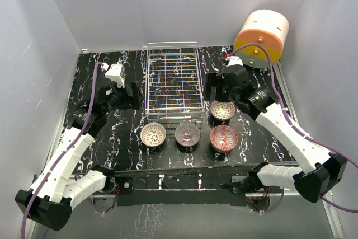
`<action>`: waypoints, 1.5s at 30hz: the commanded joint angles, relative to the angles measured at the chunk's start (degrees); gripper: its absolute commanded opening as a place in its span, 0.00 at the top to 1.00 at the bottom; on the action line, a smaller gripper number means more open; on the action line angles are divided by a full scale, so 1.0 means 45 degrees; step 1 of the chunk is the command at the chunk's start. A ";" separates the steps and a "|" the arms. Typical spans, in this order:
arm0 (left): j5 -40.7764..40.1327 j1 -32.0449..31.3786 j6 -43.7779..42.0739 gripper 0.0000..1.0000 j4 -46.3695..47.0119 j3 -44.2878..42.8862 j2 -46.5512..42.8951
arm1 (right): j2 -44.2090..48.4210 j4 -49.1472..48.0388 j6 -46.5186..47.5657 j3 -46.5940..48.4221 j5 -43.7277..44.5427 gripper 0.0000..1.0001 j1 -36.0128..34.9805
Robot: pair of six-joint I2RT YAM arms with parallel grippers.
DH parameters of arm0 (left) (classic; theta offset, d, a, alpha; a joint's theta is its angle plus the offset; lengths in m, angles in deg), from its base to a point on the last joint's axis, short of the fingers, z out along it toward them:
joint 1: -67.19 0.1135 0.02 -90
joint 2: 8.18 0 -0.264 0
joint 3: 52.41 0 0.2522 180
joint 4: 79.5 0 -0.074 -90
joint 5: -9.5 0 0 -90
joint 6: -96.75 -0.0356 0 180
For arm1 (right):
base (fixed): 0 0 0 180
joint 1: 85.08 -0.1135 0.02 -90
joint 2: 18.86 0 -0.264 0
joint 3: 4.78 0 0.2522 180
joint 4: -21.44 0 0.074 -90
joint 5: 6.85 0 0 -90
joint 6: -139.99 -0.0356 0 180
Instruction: Load the bowls into the dish rack
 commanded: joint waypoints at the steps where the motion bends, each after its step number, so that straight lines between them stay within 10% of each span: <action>1: -0.0249 -0.0066 -0.0119 0.03 -0.0113 -0.0266 -0.0300 | 0.0114 -0.0556 0.0619 0.0740 0.0671 0.02 -0.0014; 16: -0.0328 -0.0066 -0.0197 0.03 -0.0172 -0.0123 -0.0399 | 0.0393 -0.1275 0.2014 -0.0026 0.2787 0.03 0.0675; 31: -0.0640 -0.0075 -0.0480 0.03 -0.0630 0.0024 -0.0792 | -0.1483 -0.2921 0.2644 -0.2150 -0.0380 0.37 0.1724; 45: -0.0641 -0.0064 -0.0452 0.03 -0.0542 0.0197 -0.0719 | -0.2867 -0.4508 0.2416 -0.3711 -0.2040 0.40 0.1770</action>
